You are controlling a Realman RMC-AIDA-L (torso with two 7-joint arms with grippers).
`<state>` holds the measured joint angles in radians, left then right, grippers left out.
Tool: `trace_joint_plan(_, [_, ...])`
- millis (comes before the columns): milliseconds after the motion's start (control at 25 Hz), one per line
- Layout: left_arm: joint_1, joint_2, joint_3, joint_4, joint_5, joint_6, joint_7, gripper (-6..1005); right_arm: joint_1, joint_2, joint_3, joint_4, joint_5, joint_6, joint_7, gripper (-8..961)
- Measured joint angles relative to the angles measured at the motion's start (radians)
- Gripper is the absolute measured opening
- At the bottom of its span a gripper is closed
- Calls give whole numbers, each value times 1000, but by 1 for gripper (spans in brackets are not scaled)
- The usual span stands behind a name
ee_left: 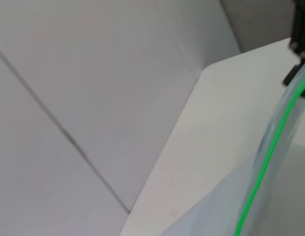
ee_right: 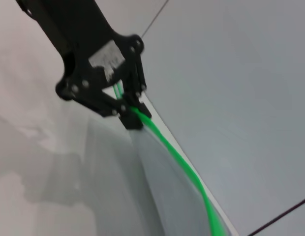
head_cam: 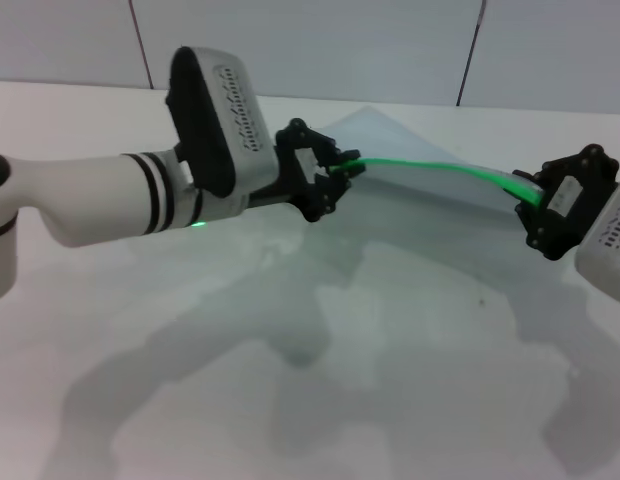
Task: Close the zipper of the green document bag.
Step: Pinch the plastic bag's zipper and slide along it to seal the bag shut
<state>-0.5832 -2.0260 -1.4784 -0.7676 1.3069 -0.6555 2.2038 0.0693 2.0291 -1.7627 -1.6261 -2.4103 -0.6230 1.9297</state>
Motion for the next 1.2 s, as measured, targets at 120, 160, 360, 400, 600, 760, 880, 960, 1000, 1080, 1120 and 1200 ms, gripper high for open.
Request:
trace_joint_plan(120, [7,2,-17,4,1,0,1,85,-5,0,10,-1,0,3,5,72])
trace_joint_plan(160, [8,4,-20,7,1,0,1,85,-5,0,15,-1,0,3,8,74])
trace_joint_plan(360, [21,1,-59,22,5,1,2,85,-8,1,37,-2,1,4,13,85])
trace_joint_plan(400, [23,1,-63,25,4,1,2,85,-10,1,40,-2,0,5,13,87])
trace_joint_plan(600, [39,1,-90,38,4,6,2,85,-17,2,62,3,0,29,15,98])
trace_joint_plan(760, [61,2,-111,40,4,25,2,85,-19,2,83,12,0,45,15,107])
trace_joint_plan(880, [68,2,-129,49,6,26,2,85,-20,2,94,22,0,56,16,114])
trace_joint_plan(960, [70,2,-132,52,5,26,2,85,-22,2,97,25,0,64,19,118])
trace_joint_plan(1000, [70,2,-132,52,4,26,2,85,-24,2,97,25,0,67,20,121])
trace_joint_plan(1080, [70,2,-132,53,3,29,2,85,-27,2,93,24,0,76,22,125])
trace_joint_plan(1120, [71,2,-132,53,3,34,2,85,-28,2,91,24,-1,83,22,127])
trace_joint_plan(1200, [71,0,-133,54,3,44,2,84,-30,2,89,24,-1,93,22,132])
